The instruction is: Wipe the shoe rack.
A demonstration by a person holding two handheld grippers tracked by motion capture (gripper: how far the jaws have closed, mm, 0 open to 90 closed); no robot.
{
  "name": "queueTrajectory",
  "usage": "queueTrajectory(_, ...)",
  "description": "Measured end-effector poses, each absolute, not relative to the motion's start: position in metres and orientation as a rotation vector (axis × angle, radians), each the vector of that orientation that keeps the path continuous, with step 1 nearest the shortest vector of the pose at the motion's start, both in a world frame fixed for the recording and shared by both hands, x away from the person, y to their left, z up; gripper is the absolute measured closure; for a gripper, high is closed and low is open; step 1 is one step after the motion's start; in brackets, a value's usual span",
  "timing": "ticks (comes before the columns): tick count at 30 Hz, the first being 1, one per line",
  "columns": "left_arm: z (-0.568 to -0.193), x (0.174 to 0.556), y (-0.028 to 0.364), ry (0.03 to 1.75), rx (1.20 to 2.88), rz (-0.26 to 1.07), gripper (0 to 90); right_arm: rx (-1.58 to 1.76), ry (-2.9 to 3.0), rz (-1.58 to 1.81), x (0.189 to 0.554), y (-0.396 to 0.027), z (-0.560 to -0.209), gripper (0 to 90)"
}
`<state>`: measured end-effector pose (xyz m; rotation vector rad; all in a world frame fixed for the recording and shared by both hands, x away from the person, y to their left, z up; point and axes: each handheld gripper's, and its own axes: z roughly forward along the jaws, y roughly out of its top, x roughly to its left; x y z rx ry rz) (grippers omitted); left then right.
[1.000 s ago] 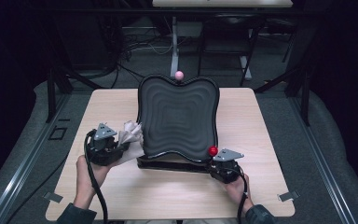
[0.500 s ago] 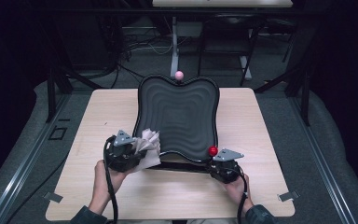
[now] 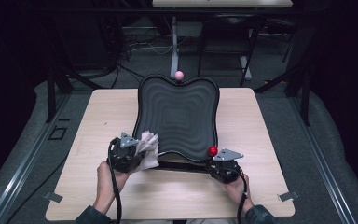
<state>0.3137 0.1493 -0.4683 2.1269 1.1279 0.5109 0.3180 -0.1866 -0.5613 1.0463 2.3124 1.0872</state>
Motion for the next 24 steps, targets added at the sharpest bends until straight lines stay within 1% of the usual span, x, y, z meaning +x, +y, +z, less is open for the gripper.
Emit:
queueTrajectory(6, -0.468, 0.313, 0.147, 1.121, 2.14, 0.523, 79.7, 1.044, 2.307, 1.096, 0.319, -0.187, -0.561, 74.1)
queueTrajectory(12, -0.468, 0.313, 0.144, 1.087, 2.135, 0.501, 79.7, 1.054, 2.3, 1.099, 0.32, -0.188, -0.562, 74.0)
queueTrajectory(24, -0.467, 0.313, 0.118, 1.008, 2.152, 0.497, 79.1, 1.056, 2.298, 1.1, 0.32, -0.188, -0.562, 74.0)
